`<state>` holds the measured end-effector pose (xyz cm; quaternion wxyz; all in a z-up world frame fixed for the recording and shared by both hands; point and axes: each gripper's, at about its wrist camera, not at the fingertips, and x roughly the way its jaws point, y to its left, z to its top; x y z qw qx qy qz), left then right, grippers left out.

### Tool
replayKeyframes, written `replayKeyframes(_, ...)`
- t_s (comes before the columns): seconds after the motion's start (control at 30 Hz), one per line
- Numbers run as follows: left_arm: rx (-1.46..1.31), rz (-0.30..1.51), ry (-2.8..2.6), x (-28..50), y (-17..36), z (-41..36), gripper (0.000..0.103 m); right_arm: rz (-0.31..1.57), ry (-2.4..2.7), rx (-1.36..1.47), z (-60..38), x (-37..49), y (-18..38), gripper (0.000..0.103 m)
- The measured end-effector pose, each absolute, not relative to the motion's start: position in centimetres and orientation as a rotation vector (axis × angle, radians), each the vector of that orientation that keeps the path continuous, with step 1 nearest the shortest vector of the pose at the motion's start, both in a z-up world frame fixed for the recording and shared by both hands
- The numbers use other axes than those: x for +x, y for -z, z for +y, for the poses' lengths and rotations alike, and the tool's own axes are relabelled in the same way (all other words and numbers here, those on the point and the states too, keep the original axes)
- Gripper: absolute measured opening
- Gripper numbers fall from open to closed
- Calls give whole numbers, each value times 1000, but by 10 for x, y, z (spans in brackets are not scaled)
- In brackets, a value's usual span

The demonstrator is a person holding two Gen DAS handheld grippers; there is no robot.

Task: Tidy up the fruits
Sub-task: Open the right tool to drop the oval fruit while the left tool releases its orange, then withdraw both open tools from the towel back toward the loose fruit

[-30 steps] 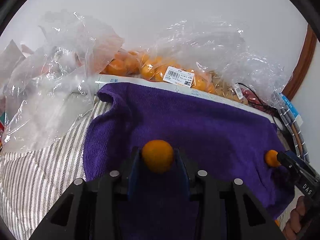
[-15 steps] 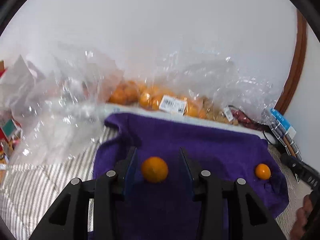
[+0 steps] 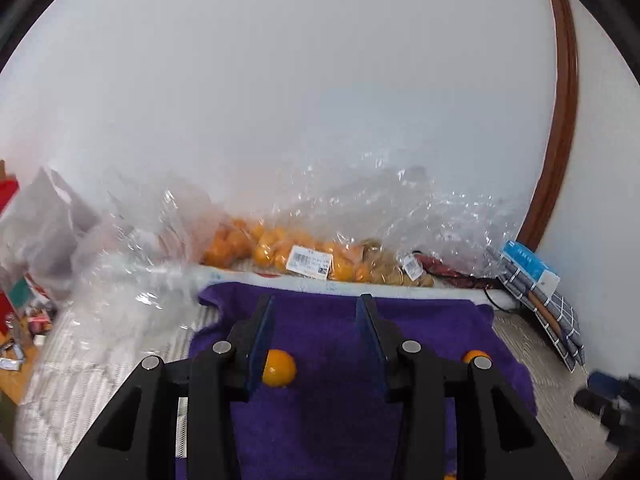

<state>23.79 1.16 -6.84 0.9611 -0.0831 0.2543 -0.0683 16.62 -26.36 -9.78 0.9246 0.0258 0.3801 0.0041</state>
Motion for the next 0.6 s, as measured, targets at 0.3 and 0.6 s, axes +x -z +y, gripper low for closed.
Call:
replayKeyframes(0.3,-209,665,163,177,85,36,40,777,-18,52,-263,111,95,56)
replayKeyframes(0.6,-162,736,121,124,124,66,58,807,-63,59,-252,86,118,74)
